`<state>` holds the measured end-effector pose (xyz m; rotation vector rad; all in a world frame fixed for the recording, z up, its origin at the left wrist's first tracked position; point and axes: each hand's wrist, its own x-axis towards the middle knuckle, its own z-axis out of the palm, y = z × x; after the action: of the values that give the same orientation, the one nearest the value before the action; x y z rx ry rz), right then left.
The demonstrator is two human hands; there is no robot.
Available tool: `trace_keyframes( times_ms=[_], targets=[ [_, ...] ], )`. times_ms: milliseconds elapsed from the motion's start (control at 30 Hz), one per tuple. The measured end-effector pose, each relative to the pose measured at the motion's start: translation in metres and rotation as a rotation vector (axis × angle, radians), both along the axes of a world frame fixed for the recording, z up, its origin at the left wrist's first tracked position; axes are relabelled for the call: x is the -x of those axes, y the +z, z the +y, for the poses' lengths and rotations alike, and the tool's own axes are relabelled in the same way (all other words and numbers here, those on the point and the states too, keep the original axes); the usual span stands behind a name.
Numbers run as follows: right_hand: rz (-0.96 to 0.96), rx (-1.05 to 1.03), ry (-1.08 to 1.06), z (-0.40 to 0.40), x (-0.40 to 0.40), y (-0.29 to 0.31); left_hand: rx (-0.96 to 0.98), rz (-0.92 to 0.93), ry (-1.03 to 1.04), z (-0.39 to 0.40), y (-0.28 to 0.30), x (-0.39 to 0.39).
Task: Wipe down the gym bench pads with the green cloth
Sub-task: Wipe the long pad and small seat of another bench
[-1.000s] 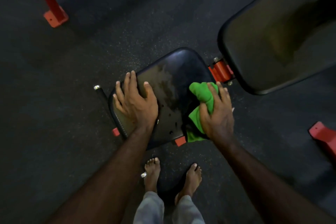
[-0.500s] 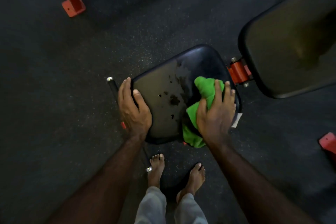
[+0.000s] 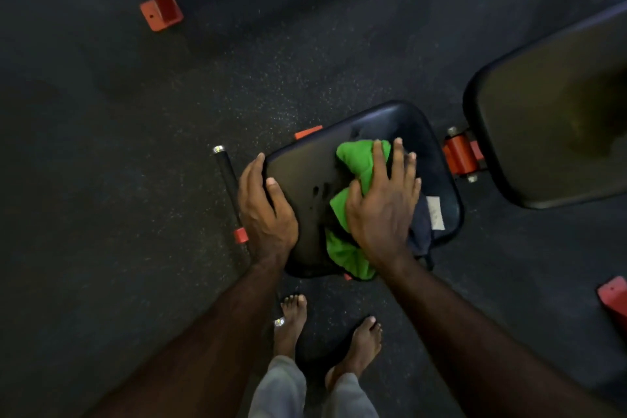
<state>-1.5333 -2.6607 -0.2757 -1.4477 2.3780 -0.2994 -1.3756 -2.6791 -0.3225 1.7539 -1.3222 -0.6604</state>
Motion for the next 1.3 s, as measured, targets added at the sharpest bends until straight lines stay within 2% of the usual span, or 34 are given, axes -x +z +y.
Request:
trace_keyframes(
  times_ms=[67,167,233,300,400,467,533,633,700,767,867,900,967,1033,1100,1167,1233,1300],
  targets=[
    [0.002,-0.001,0.021,-0.008,-0.025,0.0,-0.011,-0.008,0.003,0.0,-0.001,0.0],
    [0.054,-0.021,0.492,0.025,-0.028,0.001,-0.007,0.005,-0.007,0.0,-0.001,-0.003],
    [0.076,-0.04,0.688,0.047,-0.005,0.001,-0.019,0.021,-0.012,0.001,0.0,-0.003],
    [0.118,-0.012,0.597,0.045,0.017,0.0,-0.019,0.033,-0.003,0.001,0.001,-0.003],
    [0.037,0.014,0.131,0.001,0.006,0.0,-0.011,0.055,0.007,0.002,0.001,-0.002],
    [-0.012,0.014,0.0,-0.03,-0.02,-0.001,-0.008,0.072,0.008,0.002,0.0,-0.002],
    [0.004,0.01,0.154,-0.032,-0.035,-0.001,0.0,0.1,0.015,0.002,0.0,-0.002],
    [0.019,-0.007,0.621,0.005,-0.025,0.004,0.03,0.122,0.029,-0.001,0.003,-0.003],
    [0.062,-0.032,0.743,0.025,0.002,0.004,0.024,0.123,0.03,0.0,0.002,-0.003],
    [0.088,-0.001,0.554,0.017,0.019,0.003,0.025,0.116,0.038,-0.001,0.002,-0.004],
    [0.02,0.019,0.084,-0.035,0.009,0.003,0.01,0.134,0.032,0.001,0.0,-0.004],
    [0.003,0.017,0.031,-0.052,-0.004,0.003,0.002,0.133,0.029,0.001,0.0,-0.005],
    [0.017,0.007,0.151,-0.067,-0.032,0.003,-0.016,0.142,0.026,0.001,-0.001,-0.006],
    [0.007,-0.002,0.466,-0.05,-0.052,0.003,-0.017,0.19,0.036,0.001,0.002,-0.008],
    [-0.038,-0.023,0.696,-0.021,-0.047,0.006,-0.051,0.288,0.049,0.001,0.004,-0.01],
    [-0.03,-0.029,0.8,-0.008,-0.021,0.006,-0.102,0.394,0.064,0.0,0.008,-0.015],
    [0.007,0.013,0.667,-0.015,-0.002,0.005,-0.154,0.563,0.095,-0.004,0.009,-0.019],
    [-0.034,0.033,0.361,-0.04,-0.011,0.004,-0.201,0.775,0.166,-0.01,0.006,-0.026]
  ],
)
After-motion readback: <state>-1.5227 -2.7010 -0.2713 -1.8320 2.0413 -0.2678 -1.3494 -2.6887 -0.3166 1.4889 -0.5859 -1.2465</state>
